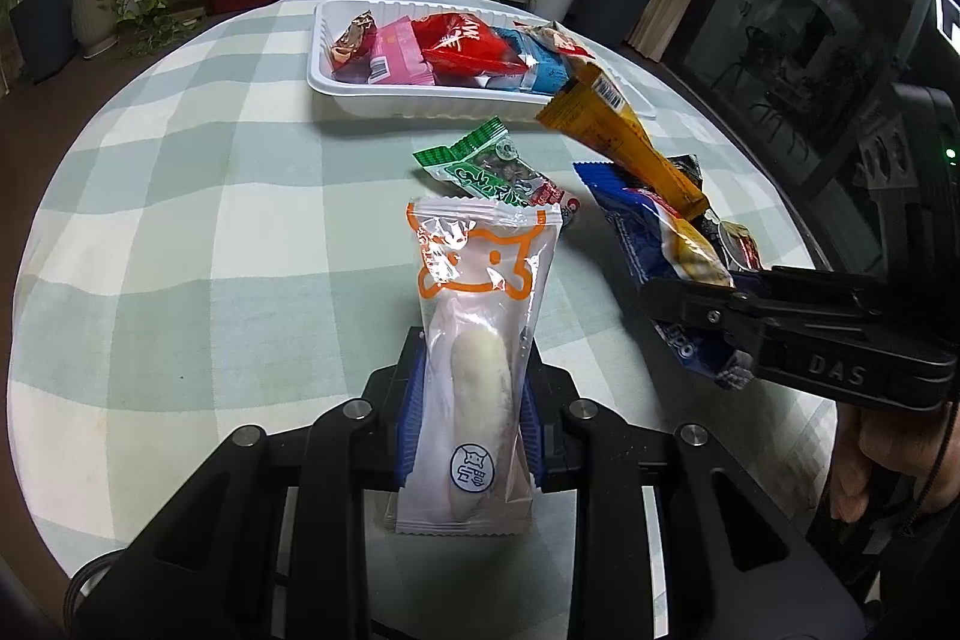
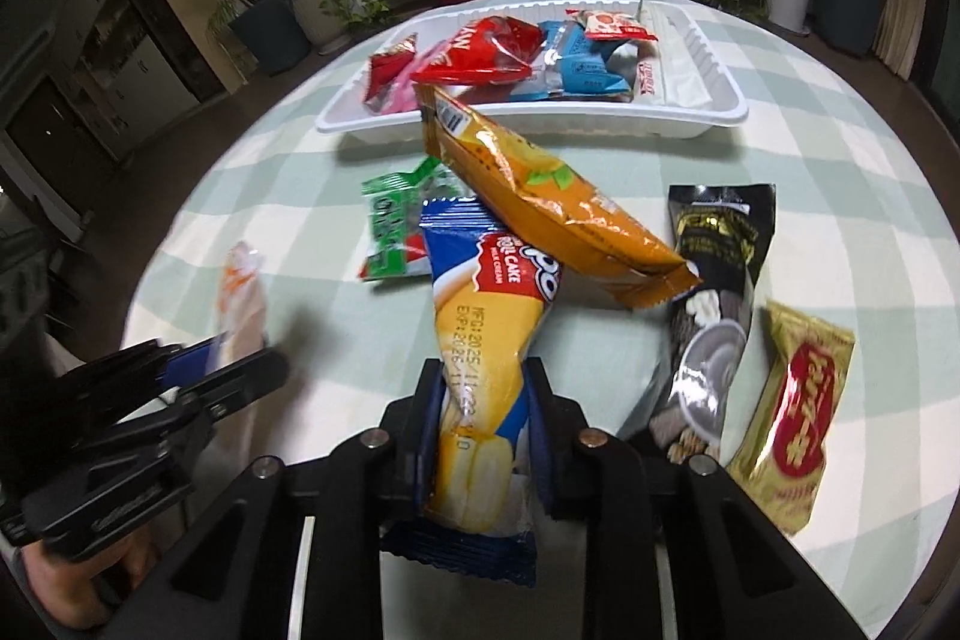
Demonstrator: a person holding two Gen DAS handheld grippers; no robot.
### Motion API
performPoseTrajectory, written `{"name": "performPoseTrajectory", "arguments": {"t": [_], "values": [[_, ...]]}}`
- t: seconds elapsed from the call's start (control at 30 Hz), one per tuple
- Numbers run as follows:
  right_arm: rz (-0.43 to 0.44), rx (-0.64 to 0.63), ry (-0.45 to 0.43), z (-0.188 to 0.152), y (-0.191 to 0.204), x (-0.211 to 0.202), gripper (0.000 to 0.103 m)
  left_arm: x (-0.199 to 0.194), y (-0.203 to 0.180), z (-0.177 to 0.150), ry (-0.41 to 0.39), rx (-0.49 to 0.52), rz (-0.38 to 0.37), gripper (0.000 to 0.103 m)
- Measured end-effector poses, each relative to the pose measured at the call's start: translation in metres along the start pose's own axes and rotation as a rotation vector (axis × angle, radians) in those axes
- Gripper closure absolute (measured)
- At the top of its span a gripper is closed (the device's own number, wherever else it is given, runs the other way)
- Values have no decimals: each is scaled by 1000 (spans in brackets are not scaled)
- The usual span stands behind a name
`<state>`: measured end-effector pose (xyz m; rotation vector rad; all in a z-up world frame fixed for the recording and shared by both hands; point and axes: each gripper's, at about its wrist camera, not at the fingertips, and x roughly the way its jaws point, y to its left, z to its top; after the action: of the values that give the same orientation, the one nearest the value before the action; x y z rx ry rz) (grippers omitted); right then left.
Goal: Organize snacks
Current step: 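Carry the bread bag and blue cake packet over the tray and release both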
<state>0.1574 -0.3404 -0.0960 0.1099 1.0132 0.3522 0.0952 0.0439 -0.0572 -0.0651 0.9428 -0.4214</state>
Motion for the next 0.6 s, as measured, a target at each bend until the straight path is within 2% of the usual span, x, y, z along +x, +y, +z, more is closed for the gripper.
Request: {"name": "performPoseTrajectory", "arguments": {"t": [0.37, 0.6], "values": [[140, 20, -15, -11, 8, -18, 75, -3, 0, 0, 1, -3, -11, 78], [183, 47, -27, -18, 3, -31, 75, -9, -1, 3, -16, -15, -21, 78]]}}
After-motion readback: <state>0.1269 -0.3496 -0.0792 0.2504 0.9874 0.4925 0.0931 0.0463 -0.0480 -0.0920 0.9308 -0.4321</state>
